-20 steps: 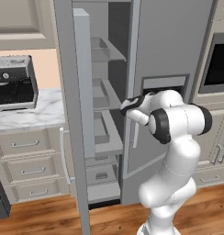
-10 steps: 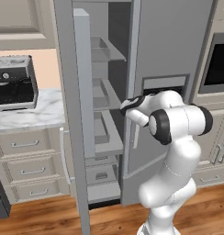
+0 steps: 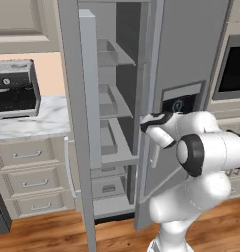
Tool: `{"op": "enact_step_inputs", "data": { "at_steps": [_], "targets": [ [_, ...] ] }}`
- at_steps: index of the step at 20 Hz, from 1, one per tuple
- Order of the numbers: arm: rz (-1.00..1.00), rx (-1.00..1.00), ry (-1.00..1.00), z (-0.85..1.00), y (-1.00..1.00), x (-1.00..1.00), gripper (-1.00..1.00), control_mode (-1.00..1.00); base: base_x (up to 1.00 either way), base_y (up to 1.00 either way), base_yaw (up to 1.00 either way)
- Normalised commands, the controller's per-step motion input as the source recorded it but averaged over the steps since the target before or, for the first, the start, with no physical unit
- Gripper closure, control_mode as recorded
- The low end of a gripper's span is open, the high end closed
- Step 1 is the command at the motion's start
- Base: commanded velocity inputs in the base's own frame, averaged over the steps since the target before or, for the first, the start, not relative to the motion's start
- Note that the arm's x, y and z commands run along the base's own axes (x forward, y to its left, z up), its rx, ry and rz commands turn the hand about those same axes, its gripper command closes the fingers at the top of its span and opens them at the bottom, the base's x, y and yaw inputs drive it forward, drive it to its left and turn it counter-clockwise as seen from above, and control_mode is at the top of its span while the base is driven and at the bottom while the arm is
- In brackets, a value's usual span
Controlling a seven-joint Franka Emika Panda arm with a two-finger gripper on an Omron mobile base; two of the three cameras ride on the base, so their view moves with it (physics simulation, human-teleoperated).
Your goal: There is a bowl on the dining counter. Grab a lemon wedge from the fridge and place it in the bowl. Then get the liquor bottle and glass cup from the cabinet and place them next to the bowl.
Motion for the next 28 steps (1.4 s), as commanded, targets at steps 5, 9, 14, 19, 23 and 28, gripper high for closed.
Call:
{"op": "enact_step_inputs", "data": {
  "at_steps": [5, 9, 14, 19, 23, 28],
  "targets": [
    [-0.02, 0.00, 0.00, 0.18, -0.76, -0.73, 1.00, -1.00, 0.00, 0.00, 0.00],
    [0.00, 0.00, 0.00, 0.12, -0.79, -0.66, 1.00, -1.00, 0.00, 0.00, 0.00],
    [-0.01, 0.00, 0.00, 0.08, -0.72, -0.55, 1.00, -1.00, 0.00, 0.00, 0.00],
    [-0.02, -0.03, 0.04, -0.11, -0.20, -0.26, -1.00, -1.00, 0.00, 0.00, 0.00],
    [-0.04, -0.01, 0.00, 0.03, -0.02, -0.49, -1.00, -1.00, 0.00, 0.00, 0.00],
    [-0.05, -0.05, 0.00, 0.38, -0.12, -0.67, -1.00, -1.00, 0.00, 0.00, 0.00]
  ]
}}
